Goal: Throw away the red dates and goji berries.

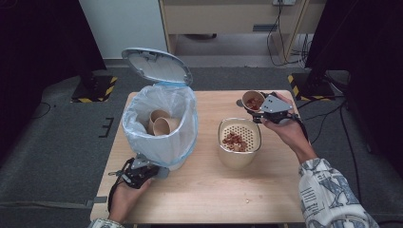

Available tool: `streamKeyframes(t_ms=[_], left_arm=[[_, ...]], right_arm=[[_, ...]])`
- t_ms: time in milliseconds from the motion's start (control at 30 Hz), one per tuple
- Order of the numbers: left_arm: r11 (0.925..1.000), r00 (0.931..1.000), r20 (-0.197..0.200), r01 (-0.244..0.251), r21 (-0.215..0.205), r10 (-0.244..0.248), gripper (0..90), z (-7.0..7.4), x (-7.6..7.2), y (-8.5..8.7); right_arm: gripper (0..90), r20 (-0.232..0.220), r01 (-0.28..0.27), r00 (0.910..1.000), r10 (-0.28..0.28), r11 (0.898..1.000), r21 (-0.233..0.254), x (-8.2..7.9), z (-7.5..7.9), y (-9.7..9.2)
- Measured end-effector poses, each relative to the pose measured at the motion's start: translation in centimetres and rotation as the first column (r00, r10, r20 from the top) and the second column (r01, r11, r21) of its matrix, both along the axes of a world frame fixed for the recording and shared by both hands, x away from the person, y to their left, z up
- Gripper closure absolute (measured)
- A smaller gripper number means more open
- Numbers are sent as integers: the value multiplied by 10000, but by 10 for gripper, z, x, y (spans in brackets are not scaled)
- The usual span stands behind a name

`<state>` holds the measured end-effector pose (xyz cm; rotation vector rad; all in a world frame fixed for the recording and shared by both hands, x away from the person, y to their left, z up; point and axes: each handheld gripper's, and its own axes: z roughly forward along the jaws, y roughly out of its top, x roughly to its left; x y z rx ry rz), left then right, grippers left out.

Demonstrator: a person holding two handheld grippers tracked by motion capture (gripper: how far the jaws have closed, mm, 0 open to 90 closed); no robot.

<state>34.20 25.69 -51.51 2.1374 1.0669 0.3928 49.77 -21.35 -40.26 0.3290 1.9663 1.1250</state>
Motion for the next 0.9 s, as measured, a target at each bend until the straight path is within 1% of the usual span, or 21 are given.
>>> streamKeyframes(t_ms=[67,100,133,333,433,600,700,800,900], left_arm=[[10000,10000,6,4,4,-4,900,0,0,0],[10000,10000,5,3,3,-3,900,0,0,0],[10000,10000,3,4,7,-4,900,0,0,0],[10000,10000,5,-1,14,1,900,0,0,0],[10000,10000,0,-1,13,1,900,0,0,0],[10000,10000,6,3,20,-3,900,0,0,0],[10000,10000,1,-46,14,46,900,0,0,-1],[10000,10000,12,-47,26,47,900,0,0,-1],[10000,10000,11,7,19,-7,900,0,0,0]], right_arm=[[333,99,12,10000,-11,9999,-107,-3,0,0],[333,214,-1,9998,8,9994,-339,-6,-1,1],[333,214,-1,9998,8,9994,-339,-6,-1,1],[332,512,-87,9986,127,9969,-786,-14,-2,2],[331,585,-203,9979,262,9950,-978,-17,-2,3],[330,639,-121,9978,187,9947,-1019,-18,0,3],[330,604,-385,9972,448,9941,-1017,-20,-1,8],[330,581,-484,9968,548,9932,-1060,-20,-2,12],[329,680,-518,9958,607,9907,-1257,-22,-1,14]])
